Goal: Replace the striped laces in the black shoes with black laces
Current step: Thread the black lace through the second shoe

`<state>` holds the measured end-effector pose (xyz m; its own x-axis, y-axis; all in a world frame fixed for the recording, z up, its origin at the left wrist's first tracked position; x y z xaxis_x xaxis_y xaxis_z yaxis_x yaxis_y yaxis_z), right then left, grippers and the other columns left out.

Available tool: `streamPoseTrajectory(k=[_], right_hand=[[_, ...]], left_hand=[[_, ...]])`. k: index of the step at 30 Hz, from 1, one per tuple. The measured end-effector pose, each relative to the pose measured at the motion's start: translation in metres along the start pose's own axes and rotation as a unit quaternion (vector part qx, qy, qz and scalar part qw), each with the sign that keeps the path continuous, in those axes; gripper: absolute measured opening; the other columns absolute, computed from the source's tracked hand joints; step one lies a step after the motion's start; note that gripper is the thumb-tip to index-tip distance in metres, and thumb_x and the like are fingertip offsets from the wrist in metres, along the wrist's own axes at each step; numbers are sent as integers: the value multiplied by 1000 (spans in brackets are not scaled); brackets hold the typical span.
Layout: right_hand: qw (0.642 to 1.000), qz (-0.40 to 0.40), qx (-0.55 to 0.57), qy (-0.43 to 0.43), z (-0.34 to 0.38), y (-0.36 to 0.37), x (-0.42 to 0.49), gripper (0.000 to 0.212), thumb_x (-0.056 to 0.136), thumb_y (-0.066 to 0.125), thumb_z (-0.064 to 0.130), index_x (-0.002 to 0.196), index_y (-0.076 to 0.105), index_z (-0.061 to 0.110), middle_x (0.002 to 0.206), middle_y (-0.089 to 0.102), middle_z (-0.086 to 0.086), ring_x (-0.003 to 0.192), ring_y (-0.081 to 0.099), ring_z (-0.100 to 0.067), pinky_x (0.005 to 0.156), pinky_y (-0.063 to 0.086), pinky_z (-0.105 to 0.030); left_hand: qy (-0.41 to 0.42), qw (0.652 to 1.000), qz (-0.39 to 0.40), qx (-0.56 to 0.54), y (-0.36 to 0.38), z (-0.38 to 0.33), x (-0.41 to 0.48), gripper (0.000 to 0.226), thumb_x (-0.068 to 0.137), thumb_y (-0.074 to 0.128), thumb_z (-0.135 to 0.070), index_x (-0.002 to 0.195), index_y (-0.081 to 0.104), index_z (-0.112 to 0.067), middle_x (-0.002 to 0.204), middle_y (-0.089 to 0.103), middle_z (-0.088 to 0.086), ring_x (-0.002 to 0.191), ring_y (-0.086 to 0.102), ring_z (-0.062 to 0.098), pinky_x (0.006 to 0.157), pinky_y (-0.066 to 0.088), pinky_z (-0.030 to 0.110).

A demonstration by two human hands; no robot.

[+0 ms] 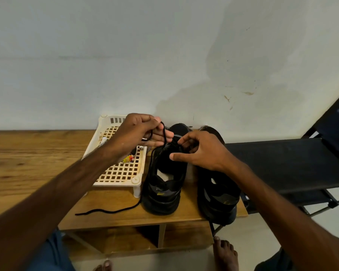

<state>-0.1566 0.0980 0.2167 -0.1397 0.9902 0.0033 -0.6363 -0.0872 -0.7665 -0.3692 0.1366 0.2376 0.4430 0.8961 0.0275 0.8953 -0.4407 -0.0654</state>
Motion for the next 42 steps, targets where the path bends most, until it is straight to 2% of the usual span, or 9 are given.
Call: streamPoseTrajectory(k=[5,9,11,14,16,20,34,38,42], right_hand=[[994,-81,-47,48,-4,9,0,39,79,83,27,114,67,20,95,67,7,88,64,-7,75,53,-18],[991,-104,-47,69,-5,9,1,38,77,82,25,111,66,19,94,67,7,86,64,-8,65,45,-12],[990,-104,-55,71,-4,12,1,38,77,82,27,110,65,21,95,66,7,88,64,-8,65,44,-13],[989,-110,-59,75,-3,14,1,37,76,83,29,108,67,21,94,67,7,88,65,-10,73,51,-20],[989,-112,-59,81,-4,14,2,36,76,84,29,108,69,21,92,66,8,86,65,-9,73,52,-21],[988,-119,-57,81,-4,15,2,35,76,85,30,106,69,22,91,67,9,84,64,-4,67,49,-15],[985,-122,-91,82,2,15,2,30,79,81,24,106,68,22,88,66,8,84,66,-13,82,60,-36],[986,-115,-93,78,3,14,0,30,79,81,25,106,69,23,90,67,8,86,67,-12,84,60,-37],[987,-112,-86,82,3,14,-2,29,79,80,25,106,69,24,89,68,9,86,67,-12,85,60,-38]], left_hand=[[22,984,-67,-165,-3,-10,1,25,107,49,-24,94,62,-6,88,75,14,82,75,31,87,61,47],[14,963,-91,-253,-11,-11,4,25,106,49,-27,84,55,-17,63,47,-6,49,39,8,52,50,25],[33,995,-84,-35,-11,-8,3,21,102,56,-31,86,60,-20,61,50,-12,47,37,5,45,38,19],[83,927,-11,365,4,7,0,19,88,76,-38,103,65,-31,79,67,-15,67,62,2,64,53,22],[90,885,38,456,14,12,-2,11,87,75,-39,84,66,-33,74,67,-11,68,63,6,67,54,30],[100,850,31,517,7,11,3,50,86,75,-34,47,43,-30,47,52,-5,49,55,14,56,36,26],[6,933,78,351,1,16,5,38,99,62,-45,76,76,-17,55,57,-3,49,49,11,53,40,29],[-97,956,154,229,4,17,1,66,106,35,-53,91,79,-7,81,79,6,81,74,29,80,55,32],[-56,929,126,343,0,21,1,50,106,48,-44,80,80,-15,70,77,-3,77,76,23,85,57,37]])
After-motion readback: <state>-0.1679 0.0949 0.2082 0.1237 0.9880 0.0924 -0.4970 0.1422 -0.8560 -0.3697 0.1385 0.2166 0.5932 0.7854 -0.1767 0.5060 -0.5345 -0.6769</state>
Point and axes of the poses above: each hand's wrist, its own x-axis towards the middle knuckle, its own y-axis out of the palm, z = x × y, the point moved 3 cm from there along x, towards the middle knuckle
